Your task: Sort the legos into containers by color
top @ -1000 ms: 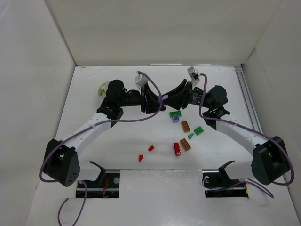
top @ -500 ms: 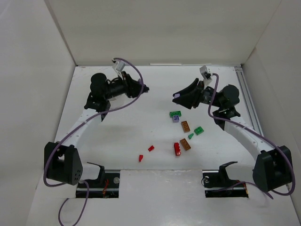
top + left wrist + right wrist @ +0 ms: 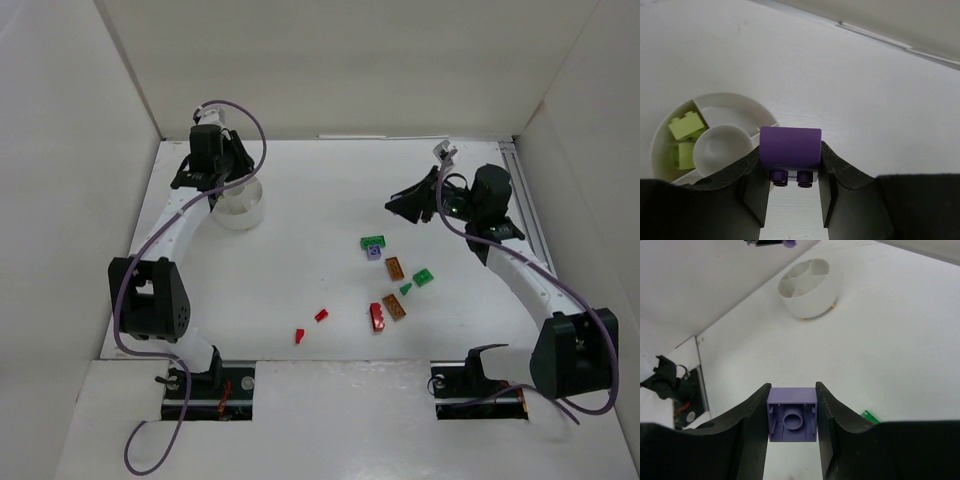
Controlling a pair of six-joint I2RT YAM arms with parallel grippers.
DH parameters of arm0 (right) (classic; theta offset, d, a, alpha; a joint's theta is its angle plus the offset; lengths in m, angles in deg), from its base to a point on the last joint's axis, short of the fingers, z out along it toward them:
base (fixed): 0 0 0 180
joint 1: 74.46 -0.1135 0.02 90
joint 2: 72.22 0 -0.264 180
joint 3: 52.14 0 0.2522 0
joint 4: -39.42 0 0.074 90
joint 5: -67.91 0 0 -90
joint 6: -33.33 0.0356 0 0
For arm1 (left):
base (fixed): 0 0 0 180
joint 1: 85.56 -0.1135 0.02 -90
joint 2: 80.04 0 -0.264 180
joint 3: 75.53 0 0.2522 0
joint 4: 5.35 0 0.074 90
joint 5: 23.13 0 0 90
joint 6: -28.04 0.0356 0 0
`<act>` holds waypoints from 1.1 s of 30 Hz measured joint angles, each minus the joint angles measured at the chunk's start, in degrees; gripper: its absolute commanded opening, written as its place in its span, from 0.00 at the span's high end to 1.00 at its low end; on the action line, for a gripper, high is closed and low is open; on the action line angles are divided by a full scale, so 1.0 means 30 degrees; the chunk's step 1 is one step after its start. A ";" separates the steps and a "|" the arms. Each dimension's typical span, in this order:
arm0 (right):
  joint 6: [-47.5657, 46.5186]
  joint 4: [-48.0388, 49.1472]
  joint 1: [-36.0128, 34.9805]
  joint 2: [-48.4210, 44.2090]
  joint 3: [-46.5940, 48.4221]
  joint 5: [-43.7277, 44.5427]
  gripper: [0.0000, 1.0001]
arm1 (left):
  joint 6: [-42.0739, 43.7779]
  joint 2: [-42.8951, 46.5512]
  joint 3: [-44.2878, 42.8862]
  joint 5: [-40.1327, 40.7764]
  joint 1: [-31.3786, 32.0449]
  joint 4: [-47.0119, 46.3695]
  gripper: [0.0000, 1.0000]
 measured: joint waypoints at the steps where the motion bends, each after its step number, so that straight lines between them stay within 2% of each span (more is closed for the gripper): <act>1: -0.0379 -0.0423 0.0131 0.0204 0.0219 0.0146 0.76 | 0.0124 -0.0262 -0.0007 0.0248 -0.0146 0.0182 1.00; 11: -0.2047 -0.2346 0.0787 0.2317 0.1027 0.0495 0.76 | 0.1122 -0.1209 -0.0007 0.0466 -0.0138 0.0670 1.00; 23: -0.2528 -0.2652 0.0918 0.2433 0.1035 0.0503 0.77 | 0.1290 0.0240 0.1712 0.0838 -0.0138 0.0452 1.00; 33: -0.2849 -0.2878 0.1151 0.2390 0.1035 0.0568 0.77 | 0.1297 0.0474 0.1814 0.0670 -0.0138 0.0372 1.00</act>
